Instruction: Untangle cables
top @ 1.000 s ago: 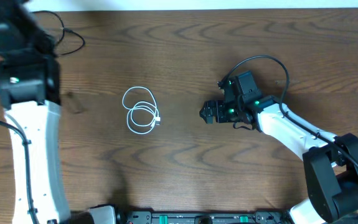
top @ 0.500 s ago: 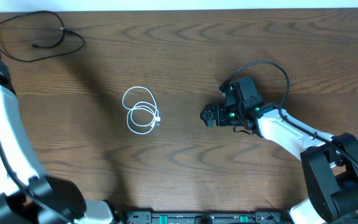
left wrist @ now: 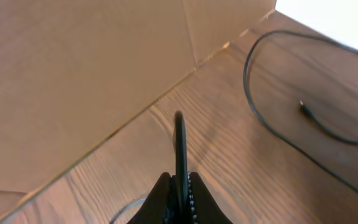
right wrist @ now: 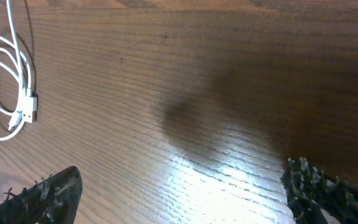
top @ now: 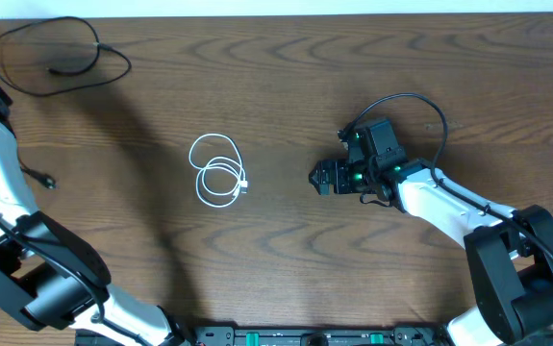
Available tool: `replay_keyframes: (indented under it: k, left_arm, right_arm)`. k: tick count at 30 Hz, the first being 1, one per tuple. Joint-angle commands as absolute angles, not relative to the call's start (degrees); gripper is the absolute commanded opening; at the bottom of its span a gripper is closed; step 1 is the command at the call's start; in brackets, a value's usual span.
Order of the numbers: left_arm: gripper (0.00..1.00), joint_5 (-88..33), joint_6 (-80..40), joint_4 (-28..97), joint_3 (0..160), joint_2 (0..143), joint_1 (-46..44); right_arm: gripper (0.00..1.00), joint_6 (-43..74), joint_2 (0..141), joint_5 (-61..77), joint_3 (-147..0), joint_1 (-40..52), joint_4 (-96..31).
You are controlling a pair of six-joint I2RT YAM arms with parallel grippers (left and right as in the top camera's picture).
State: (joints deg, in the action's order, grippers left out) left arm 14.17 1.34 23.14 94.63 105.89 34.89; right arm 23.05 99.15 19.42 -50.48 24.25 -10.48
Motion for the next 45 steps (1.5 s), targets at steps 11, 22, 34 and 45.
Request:
replay_keyframes:
  k: [11,22,34,45]
  left_arm:
    - [0.08,14.2,-9.6,32.8,95.5,114.2,41.8]
    - [0.73,8.6,-7.7,34.2,95.6,116.3,41.8]
    - [0.81,13.2,-7.9,31.6,95.7,108.3,41.8]
    - [0.81,12.0,-8.1,31.1,95.7,99.7,41.7]
  right_arm:
    - [0.99,23.6,98.3,19.0,-50.1,24.6,-10.7]
    - [0.99,23.8,98.3,19.0,-50.1,24.5,-10.8]
    - [0.99,23.8,98.3,19.0,-50.1,24.5,-10.9]
    - [0.99,23.8,98.3,19.0,-50.1,25.1,-10.9]
